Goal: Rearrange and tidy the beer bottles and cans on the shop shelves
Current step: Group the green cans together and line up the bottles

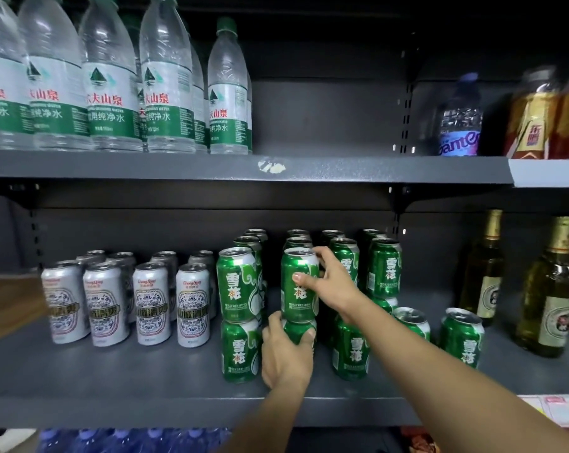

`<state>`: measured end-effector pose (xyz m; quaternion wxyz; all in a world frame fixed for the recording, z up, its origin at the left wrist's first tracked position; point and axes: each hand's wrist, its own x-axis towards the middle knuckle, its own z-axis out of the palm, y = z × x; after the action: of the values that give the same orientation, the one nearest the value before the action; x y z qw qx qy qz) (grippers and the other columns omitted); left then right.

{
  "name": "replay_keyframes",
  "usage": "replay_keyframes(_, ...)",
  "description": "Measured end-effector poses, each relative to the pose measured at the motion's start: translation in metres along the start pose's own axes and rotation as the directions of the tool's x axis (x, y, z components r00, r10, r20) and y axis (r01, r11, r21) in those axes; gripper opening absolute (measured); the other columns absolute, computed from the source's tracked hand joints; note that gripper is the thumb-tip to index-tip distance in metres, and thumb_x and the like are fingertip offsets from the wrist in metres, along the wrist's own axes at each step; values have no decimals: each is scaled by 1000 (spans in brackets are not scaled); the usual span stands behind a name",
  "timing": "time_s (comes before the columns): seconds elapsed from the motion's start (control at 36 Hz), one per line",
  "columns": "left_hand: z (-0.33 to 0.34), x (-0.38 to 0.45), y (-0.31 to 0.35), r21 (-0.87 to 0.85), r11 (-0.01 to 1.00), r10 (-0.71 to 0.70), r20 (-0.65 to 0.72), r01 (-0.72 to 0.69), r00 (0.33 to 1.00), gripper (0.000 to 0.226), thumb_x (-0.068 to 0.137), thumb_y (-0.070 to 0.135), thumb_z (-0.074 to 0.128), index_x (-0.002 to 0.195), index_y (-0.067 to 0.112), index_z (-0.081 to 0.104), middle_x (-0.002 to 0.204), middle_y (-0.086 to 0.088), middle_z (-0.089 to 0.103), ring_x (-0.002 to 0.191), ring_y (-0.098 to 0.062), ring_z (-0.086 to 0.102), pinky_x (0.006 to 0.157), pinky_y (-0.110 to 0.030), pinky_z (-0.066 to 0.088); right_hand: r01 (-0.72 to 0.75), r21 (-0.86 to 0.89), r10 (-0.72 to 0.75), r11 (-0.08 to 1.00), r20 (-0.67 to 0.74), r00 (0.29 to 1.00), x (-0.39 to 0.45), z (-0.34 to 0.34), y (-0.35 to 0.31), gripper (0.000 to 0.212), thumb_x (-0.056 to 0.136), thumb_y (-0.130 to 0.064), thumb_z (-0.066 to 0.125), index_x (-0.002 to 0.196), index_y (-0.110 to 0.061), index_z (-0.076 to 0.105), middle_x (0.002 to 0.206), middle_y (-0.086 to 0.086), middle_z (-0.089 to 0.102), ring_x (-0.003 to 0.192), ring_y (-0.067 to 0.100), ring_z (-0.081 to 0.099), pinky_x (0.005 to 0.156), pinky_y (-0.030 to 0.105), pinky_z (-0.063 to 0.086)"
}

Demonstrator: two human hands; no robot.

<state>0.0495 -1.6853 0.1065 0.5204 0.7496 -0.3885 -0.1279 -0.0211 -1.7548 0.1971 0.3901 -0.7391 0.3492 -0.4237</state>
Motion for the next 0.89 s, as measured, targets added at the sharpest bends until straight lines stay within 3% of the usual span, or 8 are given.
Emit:
replay_keyframes(0.31, 4, 1, 0, -14, 1000, -7, 55, 8, 998, 72, 88, 40, 64, 147, 23, 27, 141, -5, 38, 126, -25, 41, 98, -40, 41, -6, -84, 9, 996, 31, 999, -5, 2, 7, 75, 87, -37, 69, 147, -31, 24, 145, 0, 44, 129, 23, 47, 106, 45, 41)
replay_keyframes(0.47, 6, -8, 1, -29, 999, 24, -1, -24, 1000, 70, 87, 39, 65, 145, 20, 30, 140, -5, 42, 124, -24, 43, 97, -37, 42, -41, -83, 43, 996, 27, 999, -8, -4, 7, 91, 72, -52, 74, 146, -33, 25, 141, 1, 48, 124, 24, 52, 103, 47, 45)
replay_keyframes(0.56, 11, -16, 3, -58, 998, 9, -47, -11, 999, 72, 86, 38, 67, 144, 18, 31, 143, -6, 39, 126, -26, 40, 93, -37, 40, -7, -98, 10, 995, 31, 999, -11, -10, 3, 86, 82, -36, 74, 150, -24, 23, 142, 2, 45, 127, 21, 48, 106, 42, 42)
replay_keyframes(0.61, 14, -20, 4, -81, 997, 9, -72, -15, 997, 73, 85, 36, 69, 144, 16, 31, 145, -8, 38, 128, -28, 38, 94, -38, 39, 18, -142, -13, 990, 32, 999, -18, -13, -1, 84, 84, -39, 72, 150, -23, 23, 142, 0, 44, 129, 19, 43, 106, 38, 39)
replay_keyframes(0.67, 15, -25, 5, -110, 994, 4, -110, -16, 994, 73, 84, 32, 70, 144, 15, 32, 145, -11, 37, 128, -30, 37, 94, -41, 39, 37, -226, -59, 973, -88, 994, -24, -19, -2, 74, 86, -46, 65, 148, -23, 31, 134, -4, 49, 124, 17, 46, 105, 40, 39)
replay_keyframes(0.72, 16, -30, 5, -132, 991, 2, -181, -26, 984, 70, 84, 27, 70, 142, 12, 35, 140, -13, 41, 126, -31, 38, 92, -44, 40, 38, -313, -148, 949, -334, 931, -30, -33, 3, 53, 91, -46, 57, 137, -24, 44, 117, -7, 58, 115, 19, 51, 99, 42, 41)
replay_keyframes(0.81, 19, -40, 4, -109, 983, 106, -310, -146, 945, 50, 83, 18, 70, 127, 8, 48, 112, -11, 52, 106, -30, 48, 81, -43, 40, -75, -353, -207, 933, -694, 689, -43, -73, 21, 29, 93, -27, 52, 122, -20, 55, 107, -4, 63, 110, 23, 50, 94, 38, 33)
replay_keyframes(0.89, 27, -51, 4, -79, 948, 266, -344, -310, 901, 32, 81, 9, 69, 109, 10, 53, 90, 0, 47, 87, -19, 43, 75, -36, 37, -233, -307, -123, 923, -807, 577, -59, -121, 50, 35, 86, -18, 58, 121, -17, 55, 119, 4, 60, 117, 28, 45, 98, 41, 28)
